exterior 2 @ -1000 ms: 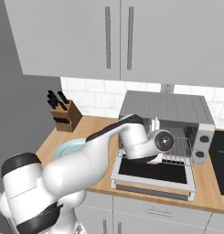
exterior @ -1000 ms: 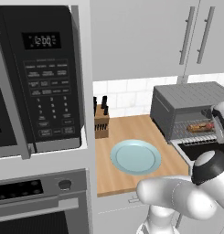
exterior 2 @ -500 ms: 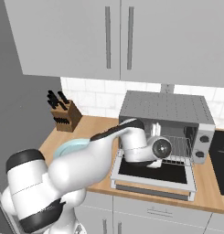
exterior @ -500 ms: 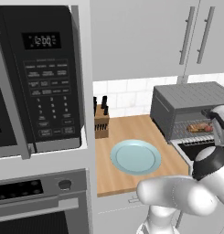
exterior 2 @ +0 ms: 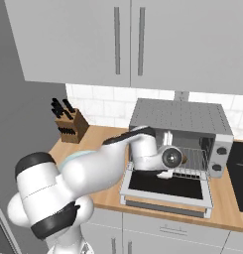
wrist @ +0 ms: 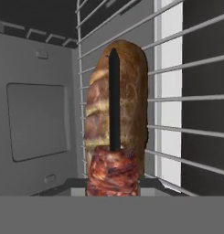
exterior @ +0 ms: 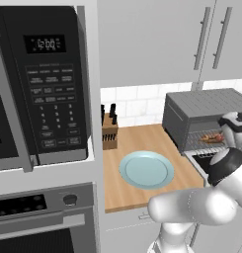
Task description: Pick up the kebab skewer and baguette bread, and place them inside the toaster oven. Close the toaster oven door and start by setting the timer.
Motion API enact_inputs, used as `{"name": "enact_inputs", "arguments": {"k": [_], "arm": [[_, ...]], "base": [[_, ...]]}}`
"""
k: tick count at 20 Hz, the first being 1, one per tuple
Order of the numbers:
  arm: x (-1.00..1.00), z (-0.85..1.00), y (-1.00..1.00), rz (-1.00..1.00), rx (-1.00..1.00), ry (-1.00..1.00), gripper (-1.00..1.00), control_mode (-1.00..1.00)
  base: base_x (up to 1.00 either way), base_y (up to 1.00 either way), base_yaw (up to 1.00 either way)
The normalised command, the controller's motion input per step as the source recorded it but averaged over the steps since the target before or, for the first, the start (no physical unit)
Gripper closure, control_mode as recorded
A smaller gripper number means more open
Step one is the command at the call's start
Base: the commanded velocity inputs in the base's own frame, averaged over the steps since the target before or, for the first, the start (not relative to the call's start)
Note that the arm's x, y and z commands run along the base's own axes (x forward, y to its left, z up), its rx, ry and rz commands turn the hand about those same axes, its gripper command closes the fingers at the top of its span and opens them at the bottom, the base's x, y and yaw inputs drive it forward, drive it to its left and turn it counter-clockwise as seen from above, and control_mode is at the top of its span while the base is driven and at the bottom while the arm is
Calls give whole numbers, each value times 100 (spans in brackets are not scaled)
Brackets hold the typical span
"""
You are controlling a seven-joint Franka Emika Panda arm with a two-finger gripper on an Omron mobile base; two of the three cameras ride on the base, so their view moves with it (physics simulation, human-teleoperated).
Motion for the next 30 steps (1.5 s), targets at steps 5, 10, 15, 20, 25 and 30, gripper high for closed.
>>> {"name": "enact_inputs", "arguments": {"k": [5,10,15,20,25,30], "arm": [[22,-5,-2,0,0,0,100,-100],[21,-6,0,0,0,0,100,-100],[8,-4,0,0,0,0,100,-100],[1,-1,0,0,0,0,100,-100],[0,0,0,0,0,0,-100,-100],[0,0,0,0,0,0,-100,-100]], "base": [[0,0,0],[0,0,0],[0,0,0],[0,0,0],[0,0,0],[0,0,0]]}}
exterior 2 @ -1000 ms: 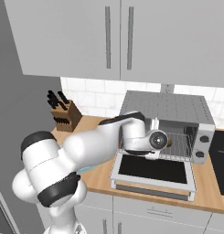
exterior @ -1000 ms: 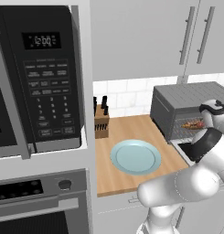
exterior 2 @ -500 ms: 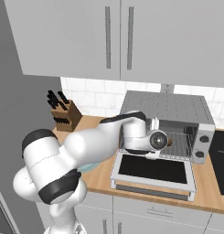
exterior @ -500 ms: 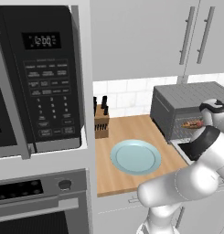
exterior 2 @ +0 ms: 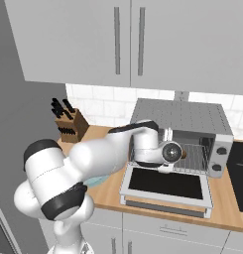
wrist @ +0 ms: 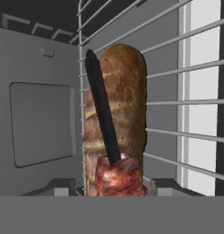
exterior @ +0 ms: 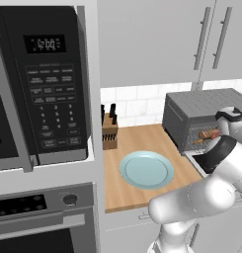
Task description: Pick up the kebab skewer and baguette bread, and place them inside the toaster oven. Close the toaster oven door and start by setting the timer.
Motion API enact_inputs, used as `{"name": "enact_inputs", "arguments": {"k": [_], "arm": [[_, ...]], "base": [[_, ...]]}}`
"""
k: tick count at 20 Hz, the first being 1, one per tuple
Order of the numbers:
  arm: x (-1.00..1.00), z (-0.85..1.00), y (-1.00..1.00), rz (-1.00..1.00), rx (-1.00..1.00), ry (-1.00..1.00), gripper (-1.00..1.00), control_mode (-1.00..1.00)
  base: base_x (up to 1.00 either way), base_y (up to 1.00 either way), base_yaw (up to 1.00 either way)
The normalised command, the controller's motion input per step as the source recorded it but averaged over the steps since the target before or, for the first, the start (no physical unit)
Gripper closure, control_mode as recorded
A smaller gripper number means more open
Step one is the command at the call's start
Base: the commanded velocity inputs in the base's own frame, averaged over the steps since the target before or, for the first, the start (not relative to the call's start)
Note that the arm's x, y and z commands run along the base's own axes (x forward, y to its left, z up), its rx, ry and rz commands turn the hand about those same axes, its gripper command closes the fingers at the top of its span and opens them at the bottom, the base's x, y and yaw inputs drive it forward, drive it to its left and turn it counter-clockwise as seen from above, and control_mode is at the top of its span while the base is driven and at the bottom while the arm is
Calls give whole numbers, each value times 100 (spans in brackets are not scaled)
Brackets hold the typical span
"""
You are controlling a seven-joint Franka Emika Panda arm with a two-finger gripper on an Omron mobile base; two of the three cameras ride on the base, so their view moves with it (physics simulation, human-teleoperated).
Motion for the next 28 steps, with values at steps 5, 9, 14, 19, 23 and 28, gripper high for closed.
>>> {"name": "enact_inputs", "arguments": {"k": [5,9,14,19,23,28], "arm": [[0,0,0,0,0,0,-100,-100],[0,2,-1,0,0,1,-100,-100],[0,30,-3,0,0,10,-100,-100],[0,42,0,0,0,11,-100,-100],[-1,29,0,0,-1,5,-100,-100],[-34,1,-26,11,-3,0,-100,-100]], "base": [[0,0,0],[0,0,0],[0,0,0],[0,0,0],[0,0,0],[0,0,0]]}}
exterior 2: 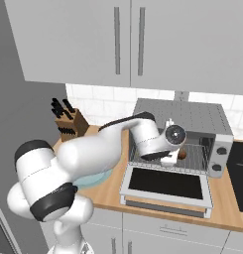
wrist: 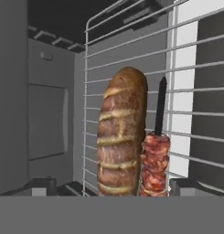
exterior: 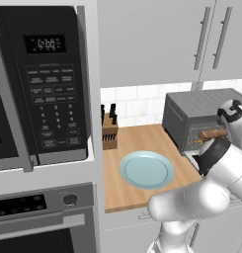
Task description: Pick up the kebab skewer and baguette bread, and place them inside the toaster oven. Close the toaster oven door and start by setting the timer.
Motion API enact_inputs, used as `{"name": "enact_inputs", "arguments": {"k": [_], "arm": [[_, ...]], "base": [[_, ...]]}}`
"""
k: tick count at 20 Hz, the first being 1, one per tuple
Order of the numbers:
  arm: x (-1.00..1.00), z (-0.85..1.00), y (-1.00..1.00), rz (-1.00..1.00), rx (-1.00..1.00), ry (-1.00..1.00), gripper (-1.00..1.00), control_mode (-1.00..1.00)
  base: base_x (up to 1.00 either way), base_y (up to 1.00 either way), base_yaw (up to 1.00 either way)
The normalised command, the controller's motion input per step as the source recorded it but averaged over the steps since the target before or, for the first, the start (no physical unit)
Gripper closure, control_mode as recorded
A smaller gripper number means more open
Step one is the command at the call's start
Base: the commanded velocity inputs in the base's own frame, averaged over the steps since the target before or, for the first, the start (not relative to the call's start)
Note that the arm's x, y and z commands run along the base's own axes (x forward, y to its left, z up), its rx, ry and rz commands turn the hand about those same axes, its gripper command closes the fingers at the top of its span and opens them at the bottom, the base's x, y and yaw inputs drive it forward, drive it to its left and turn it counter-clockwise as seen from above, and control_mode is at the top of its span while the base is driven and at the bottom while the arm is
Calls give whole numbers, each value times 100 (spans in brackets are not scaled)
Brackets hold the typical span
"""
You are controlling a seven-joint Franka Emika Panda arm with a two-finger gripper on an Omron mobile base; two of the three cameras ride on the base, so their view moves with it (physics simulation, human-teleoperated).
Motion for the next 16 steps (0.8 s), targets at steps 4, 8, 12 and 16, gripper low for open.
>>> {"name": "enact_inputs", "arguments": {"k": [4,8,12,16], "arm": [[-79,7,-13,35,-8,-6,-100,-100],[-65,0,0,39,-12,-2,-100,-100],[-50,-5,12,31,-20,-22,-100,-100],[-21,-13,38,41,-27,-15,-100,-100]], "base": [[0,0,0],[0,0,0],[0,0,0],[0,0,0]]}}
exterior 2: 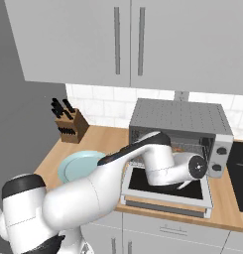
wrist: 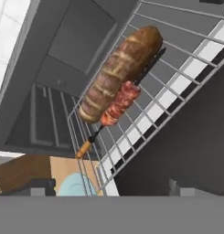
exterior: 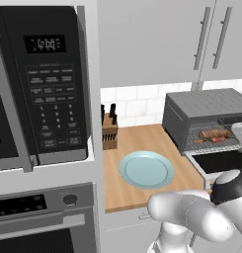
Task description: Pick up the kebab skewer and baguette bread, and place them inside the toaster oven. Close the toaster oven door and start by setting the timer.
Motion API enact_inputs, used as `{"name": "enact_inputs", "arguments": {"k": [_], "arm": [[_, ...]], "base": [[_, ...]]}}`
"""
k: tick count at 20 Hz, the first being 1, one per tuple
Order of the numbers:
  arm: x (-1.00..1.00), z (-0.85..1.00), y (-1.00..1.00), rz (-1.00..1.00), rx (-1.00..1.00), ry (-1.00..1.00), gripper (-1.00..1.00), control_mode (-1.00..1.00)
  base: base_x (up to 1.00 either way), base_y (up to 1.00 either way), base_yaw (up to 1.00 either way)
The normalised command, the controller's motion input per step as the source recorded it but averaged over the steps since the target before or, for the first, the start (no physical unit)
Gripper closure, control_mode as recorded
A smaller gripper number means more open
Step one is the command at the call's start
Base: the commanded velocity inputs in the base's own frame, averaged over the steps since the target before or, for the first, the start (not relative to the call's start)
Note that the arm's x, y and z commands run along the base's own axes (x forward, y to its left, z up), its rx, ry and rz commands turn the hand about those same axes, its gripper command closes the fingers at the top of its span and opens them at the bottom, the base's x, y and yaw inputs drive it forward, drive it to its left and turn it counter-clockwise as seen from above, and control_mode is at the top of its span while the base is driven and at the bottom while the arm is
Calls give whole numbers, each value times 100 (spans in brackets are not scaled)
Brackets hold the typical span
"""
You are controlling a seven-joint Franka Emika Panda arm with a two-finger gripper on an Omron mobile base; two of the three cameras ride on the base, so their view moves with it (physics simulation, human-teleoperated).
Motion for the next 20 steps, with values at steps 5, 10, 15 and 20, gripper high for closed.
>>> {"name": "enact_inputs", "arguments": {"k": [5,10,15,20], "arm": [[-11,-26,43,40,-33,-10,-100,-100],[0,0,31,21,-31,0,-100,-100],[0,0,16,1,-32,0,-100,-100],[5,-6,14,0,-23,0,-100,-100]], "base": [[0,0,0],[0,0,0],[0,0,0],[0,0,0]]}}
